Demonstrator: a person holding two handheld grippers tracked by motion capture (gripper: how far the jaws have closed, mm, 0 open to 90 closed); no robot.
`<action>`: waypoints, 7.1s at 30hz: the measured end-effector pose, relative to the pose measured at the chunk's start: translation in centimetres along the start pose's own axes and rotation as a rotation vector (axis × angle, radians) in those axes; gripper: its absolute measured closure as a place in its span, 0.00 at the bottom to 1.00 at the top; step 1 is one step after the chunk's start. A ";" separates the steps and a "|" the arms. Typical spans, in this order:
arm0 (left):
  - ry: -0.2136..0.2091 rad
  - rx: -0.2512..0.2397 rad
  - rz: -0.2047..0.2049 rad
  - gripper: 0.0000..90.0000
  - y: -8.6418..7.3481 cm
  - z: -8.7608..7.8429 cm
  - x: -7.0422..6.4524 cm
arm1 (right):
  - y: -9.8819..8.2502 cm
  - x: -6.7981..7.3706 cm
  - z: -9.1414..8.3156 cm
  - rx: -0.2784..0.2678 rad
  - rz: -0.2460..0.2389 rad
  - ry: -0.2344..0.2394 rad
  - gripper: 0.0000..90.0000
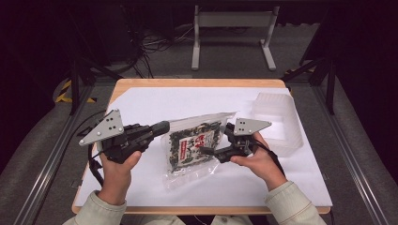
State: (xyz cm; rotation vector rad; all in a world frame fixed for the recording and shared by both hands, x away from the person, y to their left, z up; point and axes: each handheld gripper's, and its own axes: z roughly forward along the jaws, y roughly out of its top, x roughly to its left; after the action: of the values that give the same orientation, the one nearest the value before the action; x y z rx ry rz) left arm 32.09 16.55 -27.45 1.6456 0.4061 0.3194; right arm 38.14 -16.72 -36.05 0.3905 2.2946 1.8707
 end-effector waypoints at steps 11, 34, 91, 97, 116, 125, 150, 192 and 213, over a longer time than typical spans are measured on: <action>0.007 -0.006 -0.002 1.00 0.1 -0.3 0.2 | -0.1 0.1 -0.9 0.017 0.027 0.043 0.68; 0.050 -0.004 -0.091 0.85 -0.7 -0.6 2.2 | 1.1 1.3 -2.3 0.036 -0.049 0.065 0.83; 0.191 0.191 -0.126 0.27 -11.9 -0.3 7.5 | 6.4 -2.7 -13.0 -0.003 -0.035 -0.329 0.84; 0.185 0.219 -0.128 0.27 -13.0 0.2 7.7 | 6.7 -3.6 -14.3 -0.020 -0.027 -0.377 0.84; 0.190 0.294 -0.104 0.28 -14.4 0.8 8.3 | 7.3 -5.5 -17.4 -0.051 -0.005 -0.504 0.84; 0.205 0.296 -0.117 0.27 -14.5 0.5 8.6 | 6.9 -6.4 -18.5 -0.050 0.000 -0.578 0.84; 0.203 0.312 -0.115 0.26 -14.5 0.7 8.4 | 3.5 -7.4 -20.2 -0.033 0.035 -0.726 0.84; 0.206 0.328 -0.129 0.26 -14.7 0.8 8.7 | -3.3 -7.7 -19.7 0.028 0.142 -0.793 0.84; 0.206 0.330 -0.135 0.25 -14.7 0.8 8.7 | -4.8 -8.4 -20.2 -0.001 0.198 -0.804 0.83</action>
State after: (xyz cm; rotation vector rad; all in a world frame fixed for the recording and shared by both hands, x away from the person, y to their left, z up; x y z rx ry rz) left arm 39.09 21.00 -42.38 1.9019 0.7542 0.3349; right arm 39.93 -39.03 -36.93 1.1537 1.7389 1.3961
